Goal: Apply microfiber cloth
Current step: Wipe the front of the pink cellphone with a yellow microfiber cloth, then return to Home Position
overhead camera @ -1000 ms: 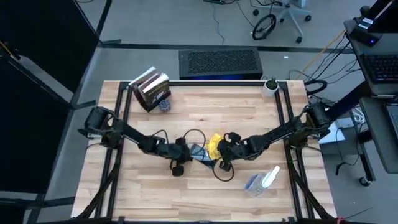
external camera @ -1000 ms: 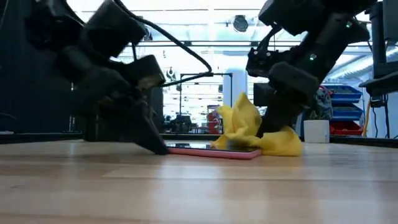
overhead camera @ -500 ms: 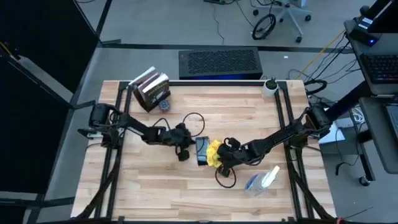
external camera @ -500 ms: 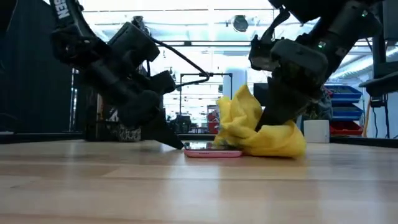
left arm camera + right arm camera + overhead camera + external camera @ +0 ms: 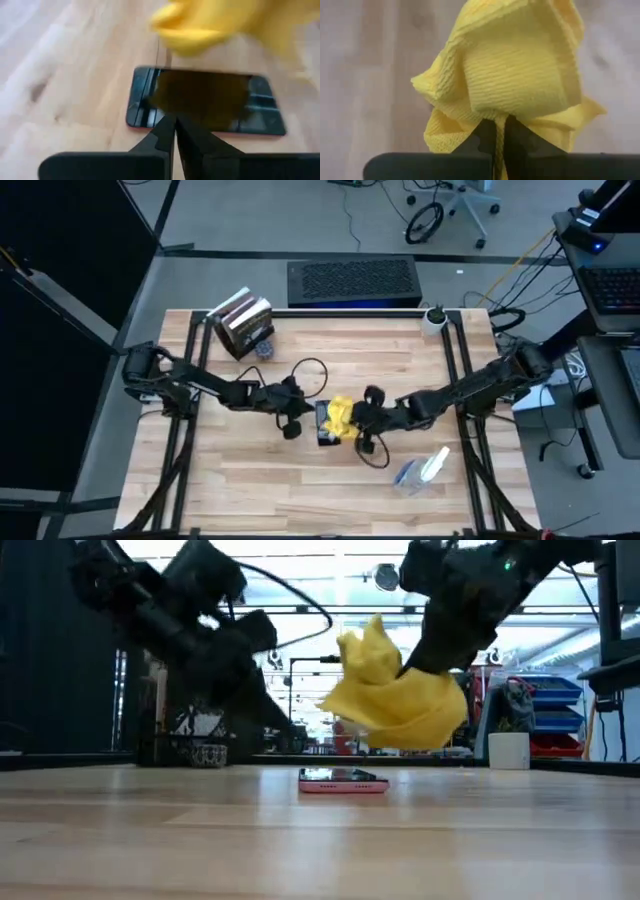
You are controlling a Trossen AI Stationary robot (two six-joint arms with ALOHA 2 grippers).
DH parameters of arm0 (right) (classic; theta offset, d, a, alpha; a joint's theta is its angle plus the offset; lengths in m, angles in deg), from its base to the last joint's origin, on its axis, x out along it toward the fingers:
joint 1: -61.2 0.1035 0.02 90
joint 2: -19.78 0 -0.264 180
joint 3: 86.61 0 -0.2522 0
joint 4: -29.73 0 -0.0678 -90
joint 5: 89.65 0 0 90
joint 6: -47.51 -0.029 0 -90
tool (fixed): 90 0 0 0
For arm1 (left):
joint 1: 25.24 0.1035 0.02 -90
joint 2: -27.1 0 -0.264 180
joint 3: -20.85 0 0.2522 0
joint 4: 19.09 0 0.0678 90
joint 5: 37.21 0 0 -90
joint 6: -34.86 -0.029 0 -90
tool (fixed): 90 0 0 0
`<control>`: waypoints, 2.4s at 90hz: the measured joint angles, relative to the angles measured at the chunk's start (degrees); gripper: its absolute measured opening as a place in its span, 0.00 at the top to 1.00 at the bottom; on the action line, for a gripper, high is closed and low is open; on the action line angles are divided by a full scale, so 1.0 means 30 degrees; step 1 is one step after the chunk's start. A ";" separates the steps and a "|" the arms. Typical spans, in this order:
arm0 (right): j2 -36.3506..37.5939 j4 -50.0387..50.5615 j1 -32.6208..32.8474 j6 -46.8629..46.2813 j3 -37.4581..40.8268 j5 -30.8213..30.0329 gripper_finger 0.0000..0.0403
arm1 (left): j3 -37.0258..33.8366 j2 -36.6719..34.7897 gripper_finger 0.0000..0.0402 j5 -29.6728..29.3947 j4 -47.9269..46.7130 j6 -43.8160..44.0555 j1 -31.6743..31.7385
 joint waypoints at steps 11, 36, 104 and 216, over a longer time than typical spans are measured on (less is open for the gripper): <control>0.0019 0.2637 -0.1023 0.0948 0.0007 0.0336 0.97 | 0.0020 -0.1102 0.99 -0.0096 -0.0435 -0.0063 -0.0007; 0.0079 0.1892 -0.1907 0.2987 0.0270 0.2838 0.66 | 0.0020 -0.1276 0.99 -0.0093 -0.0898 -0.0149 -0.0015; 1.4004 -0.2944 -0.3536 0.6063 0.5638 0.5251 0.97 | 0.0012 -0.2682 0.99 -0.0093 -0.0802 -0.0663 -0.0015; 2.5576 -0.5635 -0.4259 0.4636 1.6168 0.3977 0.92 | -0.0057 -0.2675 0.99 -0.0761 -0.0058 -0.1680 0.0000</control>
